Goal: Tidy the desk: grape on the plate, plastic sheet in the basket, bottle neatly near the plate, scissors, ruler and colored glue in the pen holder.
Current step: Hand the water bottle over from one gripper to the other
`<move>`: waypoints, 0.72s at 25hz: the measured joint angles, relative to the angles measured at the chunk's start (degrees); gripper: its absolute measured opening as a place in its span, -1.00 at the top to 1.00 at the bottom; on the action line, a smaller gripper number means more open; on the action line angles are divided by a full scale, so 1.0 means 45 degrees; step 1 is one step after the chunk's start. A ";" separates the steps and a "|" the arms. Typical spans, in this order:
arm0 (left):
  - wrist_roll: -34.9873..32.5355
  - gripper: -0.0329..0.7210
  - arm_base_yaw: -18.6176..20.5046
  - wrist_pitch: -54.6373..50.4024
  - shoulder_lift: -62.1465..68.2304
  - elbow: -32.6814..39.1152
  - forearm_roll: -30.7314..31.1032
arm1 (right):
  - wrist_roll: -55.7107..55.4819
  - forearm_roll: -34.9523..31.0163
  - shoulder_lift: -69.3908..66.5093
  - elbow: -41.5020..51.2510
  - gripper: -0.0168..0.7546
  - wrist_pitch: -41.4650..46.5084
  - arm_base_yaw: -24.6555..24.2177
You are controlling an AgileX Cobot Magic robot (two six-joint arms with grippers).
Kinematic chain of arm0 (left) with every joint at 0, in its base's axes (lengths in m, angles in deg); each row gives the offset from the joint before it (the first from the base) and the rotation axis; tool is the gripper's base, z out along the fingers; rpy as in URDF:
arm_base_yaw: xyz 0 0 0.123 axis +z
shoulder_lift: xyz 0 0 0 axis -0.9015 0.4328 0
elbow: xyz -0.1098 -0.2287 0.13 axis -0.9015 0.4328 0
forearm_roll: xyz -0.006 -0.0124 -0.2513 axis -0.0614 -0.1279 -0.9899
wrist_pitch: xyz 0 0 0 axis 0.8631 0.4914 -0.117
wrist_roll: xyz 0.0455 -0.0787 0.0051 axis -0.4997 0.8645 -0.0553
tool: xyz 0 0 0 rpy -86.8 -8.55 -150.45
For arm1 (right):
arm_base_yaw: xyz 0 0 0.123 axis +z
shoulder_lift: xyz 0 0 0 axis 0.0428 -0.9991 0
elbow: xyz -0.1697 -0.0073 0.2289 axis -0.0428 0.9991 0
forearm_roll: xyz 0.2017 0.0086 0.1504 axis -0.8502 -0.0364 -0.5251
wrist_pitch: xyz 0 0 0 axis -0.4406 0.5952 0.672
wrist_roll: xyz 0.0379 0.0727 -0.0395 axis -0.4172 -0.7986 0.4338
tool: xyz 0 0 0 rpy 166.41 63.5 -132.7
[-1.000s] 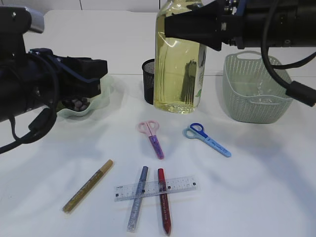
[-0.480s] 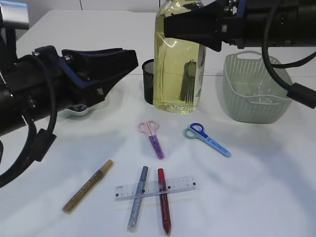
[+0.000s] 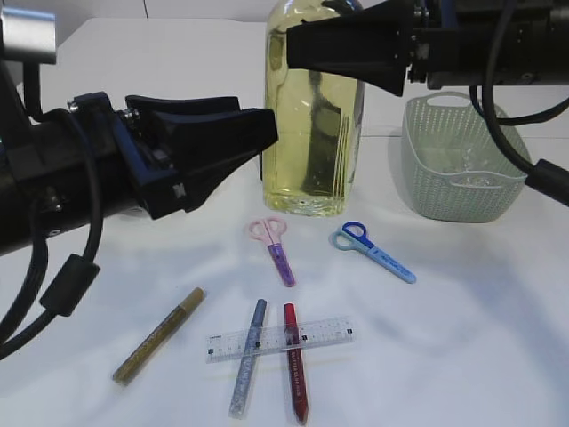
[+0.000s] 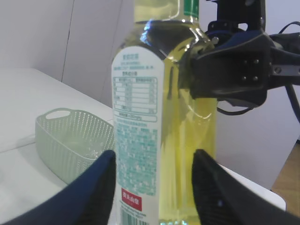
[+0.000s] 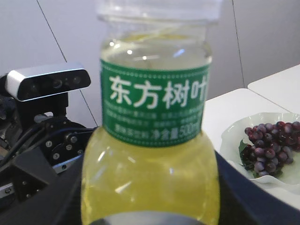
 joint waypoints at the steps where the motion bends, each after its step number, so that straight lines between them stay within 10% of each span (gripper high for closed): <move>1: 0.0121 -0.40 0.0000 0.0006 0.0000 0.0000 -0.0074 | 0.0000 0.0000 0.0000 0.0000 -0.23 0.0000 0.0000; 6: 0.0398 -0.69 0.0000 0.0025 0.0000 0.0000 -0.0175 | 0.0000 0.0073 0.0000 0.0000 -0.23 0.0000 0.0000; 18: 0.1605 -0.69 0.0276 0.1153 0.0812 0.0000 0.0678 | 0.0000 0.0101 0.0000 0.0000 -0.23 0.0000 0.0000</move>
